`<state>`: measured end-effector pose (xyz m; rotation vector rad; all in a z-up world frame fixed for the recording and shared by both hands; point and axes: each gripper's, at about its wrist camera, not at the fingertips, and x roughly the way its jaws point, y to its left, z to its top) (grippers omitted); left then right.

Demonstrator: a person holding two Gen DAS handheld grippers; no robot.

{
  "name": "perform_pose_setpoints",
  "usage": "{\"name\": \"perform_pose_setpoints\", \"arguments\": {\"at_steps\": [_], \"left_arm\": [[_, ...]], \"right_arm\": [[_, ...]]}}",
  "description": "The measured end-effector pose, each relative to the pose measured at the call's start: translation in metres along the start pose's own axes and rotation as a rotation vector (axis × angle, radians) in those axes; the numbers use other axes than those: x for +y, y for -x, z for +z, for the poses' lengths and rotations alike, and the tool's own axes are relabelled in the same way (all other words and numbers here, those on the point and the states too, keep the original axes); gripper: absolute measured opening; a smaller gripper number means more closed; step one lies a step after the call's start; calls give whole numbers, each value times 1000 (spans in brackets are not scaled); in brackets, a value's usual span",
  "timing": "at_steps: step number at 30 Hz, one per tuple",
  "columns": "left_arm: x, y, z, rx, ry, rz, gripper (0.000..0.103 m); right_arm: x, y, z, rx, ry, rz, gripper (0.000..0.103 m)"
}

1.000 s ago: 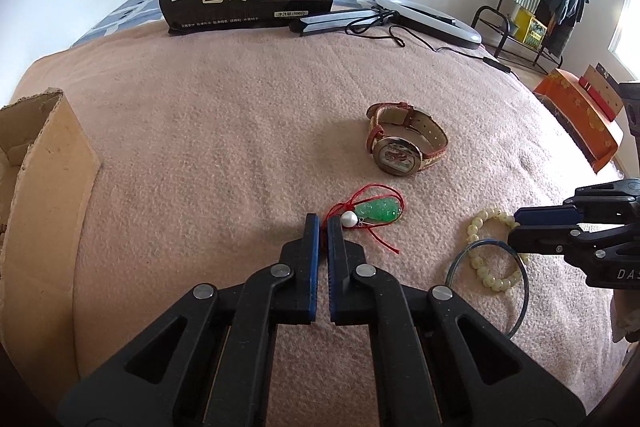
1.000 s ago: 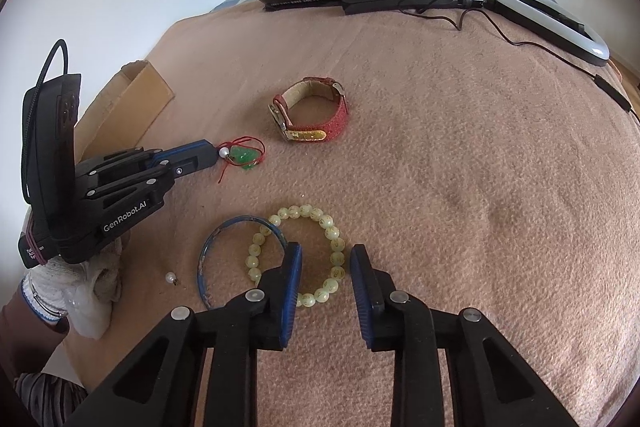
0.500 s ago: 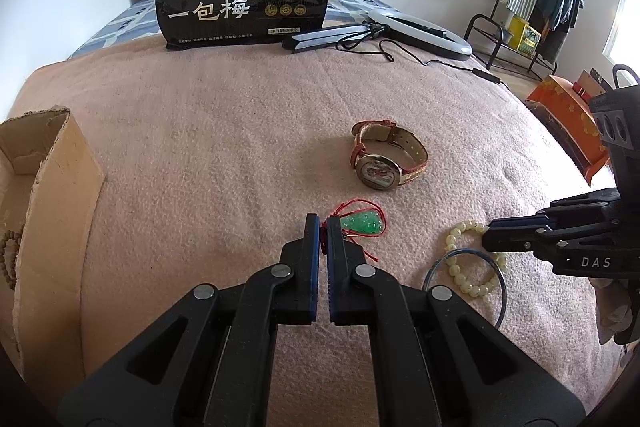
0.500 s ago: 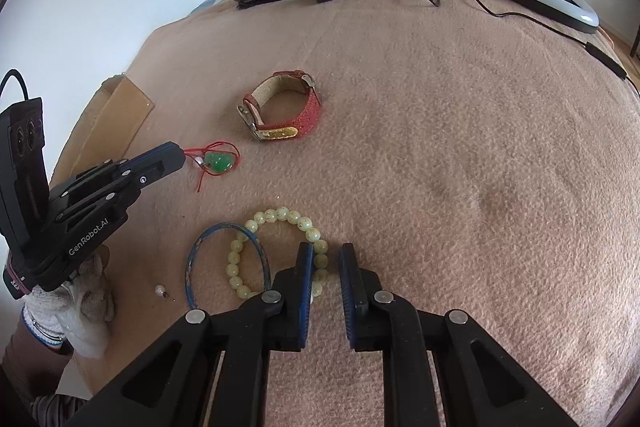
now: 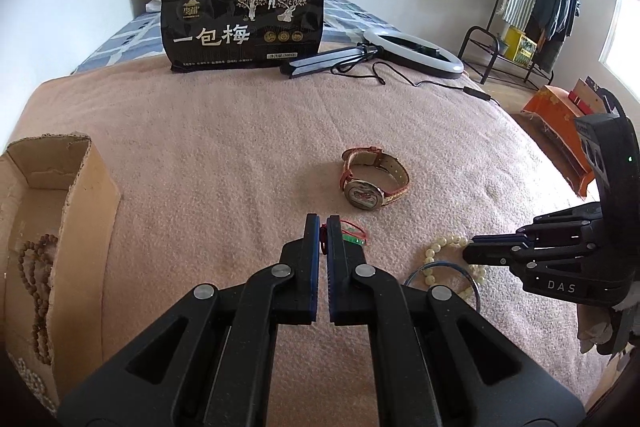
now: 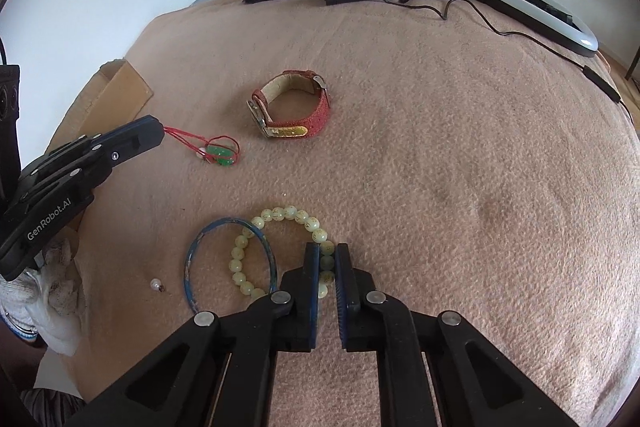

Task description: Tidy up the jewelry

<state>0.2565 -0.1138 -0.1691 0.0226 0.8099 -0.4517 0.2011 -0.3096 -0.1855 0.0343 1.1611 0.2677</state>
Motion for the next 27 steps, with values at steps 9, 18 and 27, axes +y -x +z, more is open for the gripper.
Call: {"name": "perform_pose_setpoints", "arguments": {"at_steps": [9,18,27], "left_arm": [[-1,32,8,-53,2,-6,1],[-4,65,13,-101,-7,-3,1],[-6,99,16,-146,-9,0,1]], "right_arm": [[9,35,-5,-73,10,-16,5],[21,71,-1,-139,14,-40,5],[31,103,-5,-181,21,-52,5]]}}
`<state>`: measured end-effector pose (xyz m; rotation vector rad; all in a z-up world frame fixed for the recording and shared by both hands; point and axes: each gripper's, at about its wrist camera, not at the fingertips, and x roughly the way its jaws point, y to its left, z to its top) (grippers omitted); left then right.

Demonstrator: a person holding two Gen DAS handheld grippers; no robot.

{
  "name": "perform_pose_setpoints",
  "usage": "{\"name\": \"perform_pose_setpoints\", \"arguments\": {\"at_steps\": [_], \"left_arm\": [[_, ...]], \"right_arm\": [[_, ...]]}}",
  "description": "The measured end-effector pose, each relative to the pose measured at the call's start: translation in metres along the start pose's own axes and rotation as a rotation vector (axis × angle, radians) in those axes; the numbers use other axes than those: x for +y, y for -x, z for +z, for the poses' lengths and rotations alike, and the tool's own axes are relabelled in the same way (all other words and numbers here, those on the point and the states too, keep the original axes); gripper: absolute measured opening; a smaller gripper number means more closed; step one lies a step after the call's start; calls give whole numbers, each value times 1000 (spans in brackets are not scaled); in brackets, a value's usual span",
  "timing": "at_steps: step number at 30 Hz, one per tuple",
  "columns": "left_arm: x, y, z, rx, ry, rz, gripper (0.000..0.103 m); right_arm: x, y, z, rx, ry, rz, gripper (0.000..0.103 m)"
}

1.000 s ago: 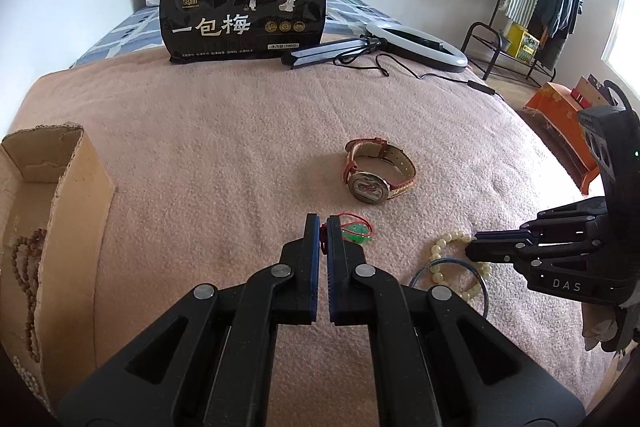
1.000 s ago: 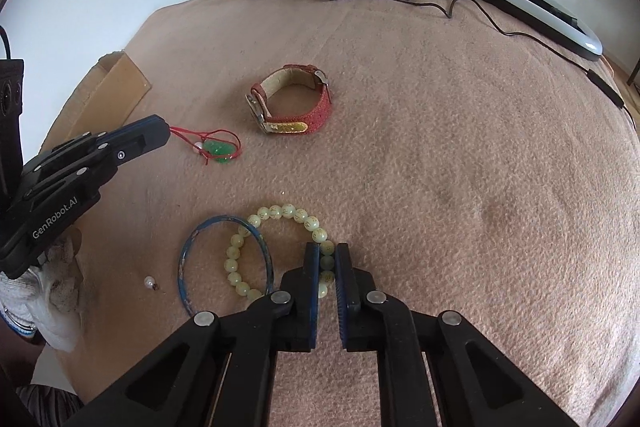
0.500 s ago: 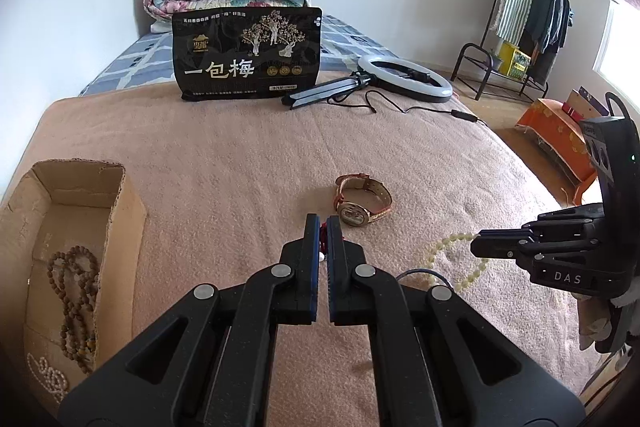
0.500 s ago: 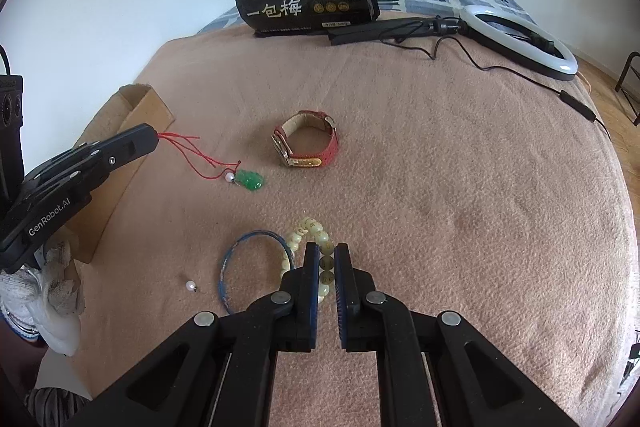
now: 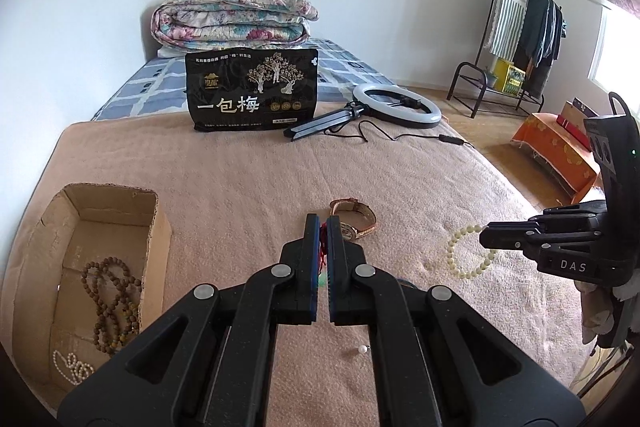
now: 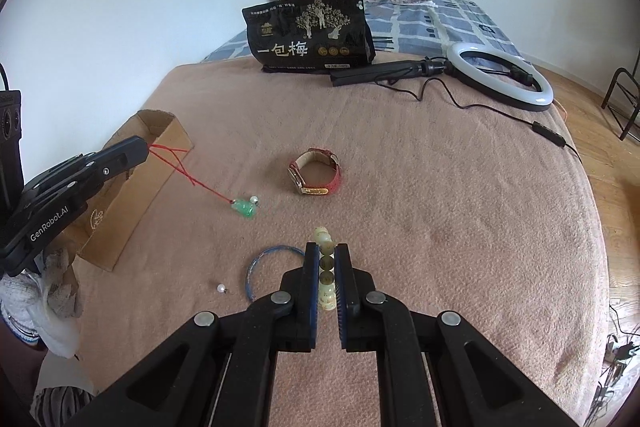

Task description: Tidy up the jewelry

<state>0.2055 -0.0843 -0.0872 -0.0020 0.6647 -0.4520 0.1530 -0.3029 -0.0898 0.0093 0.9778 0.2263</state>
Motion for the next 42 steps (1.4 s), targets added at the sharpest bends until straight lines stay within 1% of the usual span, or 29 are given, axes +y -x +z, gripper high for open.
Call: {"name": "perform_pose_setpoints", "arguments": {"at_steps": [11,20,28,34,42], "left_arm": [[7,44,5,-55,3,24,1],[26,81,6,-99,19,63,1],[52,115,8,-145,43,111,1],[80,141,10,-178,70,155,1],[113,155,4,-182,90,221,1]], "right_arm": [[25,27,5,-42,24,15,5],[62,42,15,-73,70,38,5],[104,44,24,-87,123,78,5],[140,39,32,-93,179,103,5],[181,25,45,-89,239,134,5]]}}
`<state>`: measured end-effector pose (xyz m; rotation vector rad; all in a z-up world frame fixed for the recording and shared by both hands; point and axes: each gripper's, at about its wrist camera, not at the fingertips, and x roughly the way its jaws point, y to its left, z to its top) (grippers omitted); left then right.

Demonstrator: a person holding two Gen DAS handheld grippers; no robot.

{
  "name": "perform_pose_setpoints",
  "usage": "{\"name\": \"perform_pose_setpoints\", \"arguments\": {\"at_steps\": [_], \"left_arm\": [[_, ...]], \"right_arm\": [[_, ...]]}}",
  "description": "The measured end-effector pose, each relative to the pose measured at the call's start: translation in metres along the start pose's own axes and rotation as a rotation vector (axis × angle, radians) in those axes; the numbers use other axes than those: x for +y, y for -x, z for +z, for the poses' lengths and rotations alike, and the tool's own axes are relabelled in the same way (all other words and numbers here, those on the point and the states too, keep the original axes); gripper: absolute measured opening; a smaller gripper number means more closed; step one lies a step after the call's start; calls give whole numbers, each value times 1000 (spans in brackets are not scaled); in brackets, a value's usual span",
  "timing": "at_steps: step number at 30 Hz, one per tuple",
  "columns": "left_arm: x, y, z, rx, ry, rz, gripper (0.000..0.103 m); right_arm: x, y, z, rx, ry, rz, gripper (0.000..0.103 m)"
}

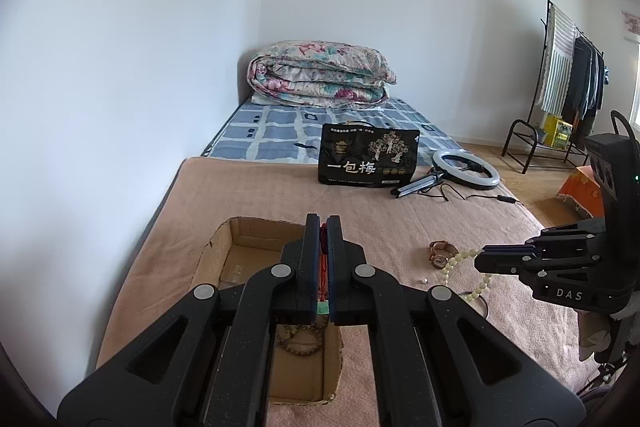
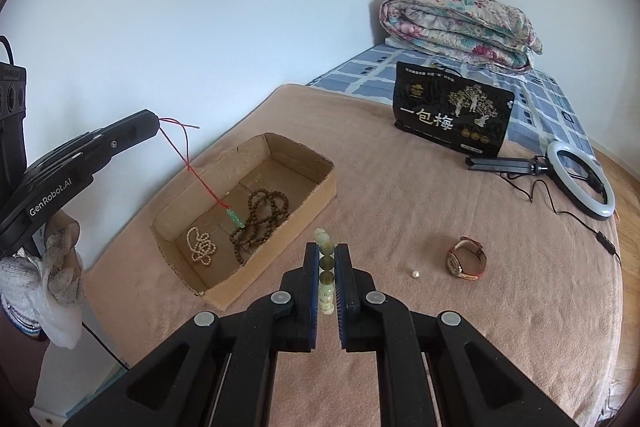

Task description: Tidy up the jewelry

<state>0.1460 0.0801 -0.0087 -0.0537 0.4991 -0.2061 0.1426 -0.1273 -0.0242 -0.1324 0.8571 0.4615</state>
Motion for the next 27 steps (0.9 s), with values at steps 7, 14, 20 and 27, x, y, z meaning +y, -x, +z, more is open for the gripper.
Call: {"name": "perform_pose_setpoints", "arguments": {"at_steps": [7,14,20,27], "left_arm": [[27,-1,-7,13,14,41,1],[45,-12,-10,27,31,67,1],[58,-24,-11,37,49,75,1],[70,-43,-15,61,63,81,1]], "right_arm": [[26,-19,15,4,27,38,5],[52,-40,24,17,48,79,5],[66,-59,28,36,50,114,5],[80,-80,28,65,58,143,5]]}}
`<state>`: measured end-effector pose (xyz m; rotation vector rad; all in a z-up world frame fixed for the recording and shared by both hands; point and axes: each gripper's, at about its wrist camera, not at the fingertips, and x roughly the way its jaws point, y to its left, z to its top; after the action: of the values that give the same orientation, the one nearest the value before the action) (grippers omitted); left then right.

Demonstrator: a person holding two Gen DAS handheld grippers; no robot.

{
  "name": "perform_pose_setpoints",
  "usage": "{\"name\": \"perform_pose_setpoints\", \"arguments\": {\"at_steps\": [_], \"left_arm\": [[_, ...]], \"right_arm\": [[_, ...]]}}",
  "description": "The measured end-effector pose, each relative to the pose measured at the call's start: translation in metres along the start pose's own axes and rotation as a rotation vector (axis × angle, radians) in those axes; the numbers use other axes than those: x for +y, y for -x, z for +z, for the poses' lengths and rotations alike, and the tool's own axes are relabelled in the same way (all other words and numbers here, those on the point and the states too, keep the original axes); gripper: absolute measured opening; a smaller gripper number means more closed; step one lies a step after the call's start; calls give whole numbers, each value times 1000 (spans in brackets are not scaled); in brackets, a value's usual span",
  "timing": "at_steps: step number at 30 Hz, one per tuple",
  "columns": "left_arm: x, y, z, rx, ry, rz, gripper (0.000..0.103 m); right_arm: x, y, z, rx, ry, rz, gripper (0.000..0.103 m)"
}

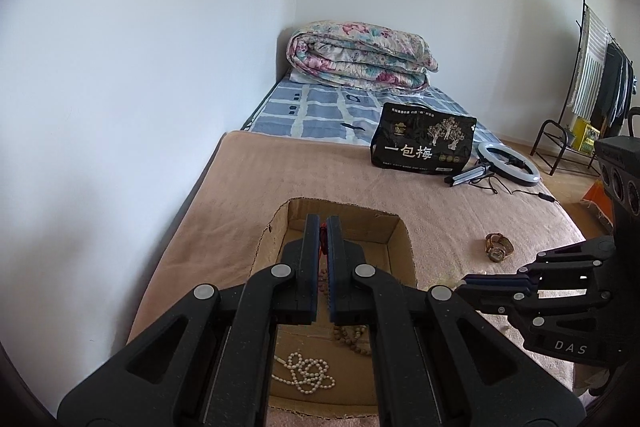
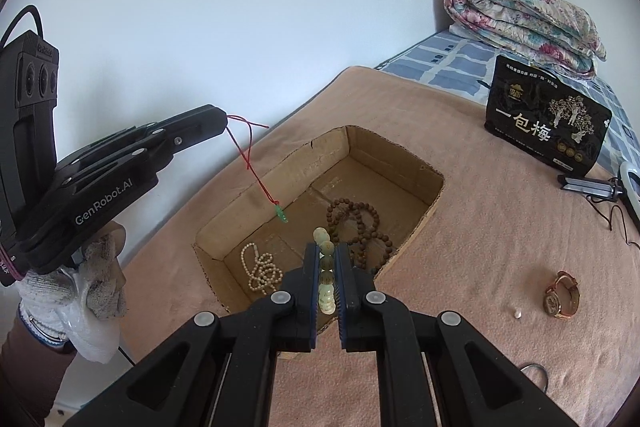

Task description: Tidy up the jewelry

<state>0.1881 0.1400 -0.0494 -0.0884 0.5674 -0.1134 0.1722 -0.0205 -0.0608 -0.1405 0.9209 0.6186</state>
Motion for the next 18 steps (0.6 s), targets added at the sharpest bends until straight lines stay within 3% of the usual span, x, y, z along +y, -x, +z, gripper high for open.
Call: {"name": "perform_pose_setpoints", "arguments": {"at_steps": [14,15,17,18], "left_arm": [[10,-27,-7,49,21,-3,1],[10,-28,-7,51,22,-5,1],[9,-30,-8,60,24,-4,1],[9,-31,-8,65,24,-3,1]], "right_arm": [[12,-33,-2,51,21,32,7],[12,-33,-3,51,24,32,10],[13,-33,-2,48,30,30,40],[14,-32,-2,43,32,22,45]]}}
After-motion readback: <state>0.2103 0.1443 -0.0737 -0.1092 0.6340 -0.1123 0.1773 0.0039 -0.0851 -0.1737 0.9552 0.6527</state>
